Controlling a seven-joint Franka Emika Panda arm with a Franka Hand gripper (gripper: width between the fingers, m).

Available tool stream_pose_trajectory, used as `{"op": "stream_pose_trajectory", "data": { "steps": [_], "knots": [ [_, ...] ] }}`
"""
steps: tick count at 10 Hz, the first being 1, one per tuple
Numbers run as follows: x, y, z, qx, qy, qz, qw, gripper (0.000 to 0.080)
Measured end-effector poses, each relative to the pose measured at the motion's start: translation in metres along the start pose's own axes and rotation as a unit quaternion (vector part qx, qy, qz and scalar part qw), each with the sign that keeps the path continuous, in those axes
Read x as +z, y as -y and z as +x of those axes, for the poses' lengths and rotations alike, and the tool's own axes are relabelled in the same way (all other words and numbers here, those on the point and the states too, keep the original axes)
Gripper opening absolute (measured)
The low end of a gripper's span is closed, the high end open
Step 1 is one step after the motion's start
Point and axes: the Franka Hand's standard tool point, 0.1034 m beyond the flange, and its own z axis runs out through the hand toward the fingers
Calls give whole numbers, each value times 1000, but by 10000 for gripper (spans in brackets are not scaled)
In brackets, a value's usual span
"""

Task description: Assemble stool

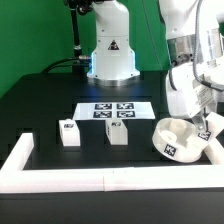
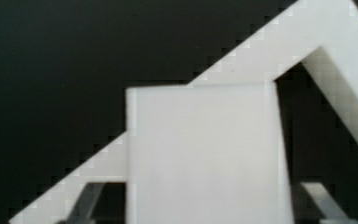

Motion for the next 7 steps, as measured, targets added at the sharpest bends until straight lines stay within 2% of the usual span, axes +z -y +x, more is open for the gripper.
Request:
{"op": "stream_pose_trajectory", "data": {
  "steps": [2,4,6,7],
  "knots": [
    [0,1,-1,14,7,15,1000,337],
    [0,5,-1,45,19,37,998,337],
    [0,5,-1,33,18,36,999,337],
    [1,5,-1,32,18,36,999,485]
  ]
}}
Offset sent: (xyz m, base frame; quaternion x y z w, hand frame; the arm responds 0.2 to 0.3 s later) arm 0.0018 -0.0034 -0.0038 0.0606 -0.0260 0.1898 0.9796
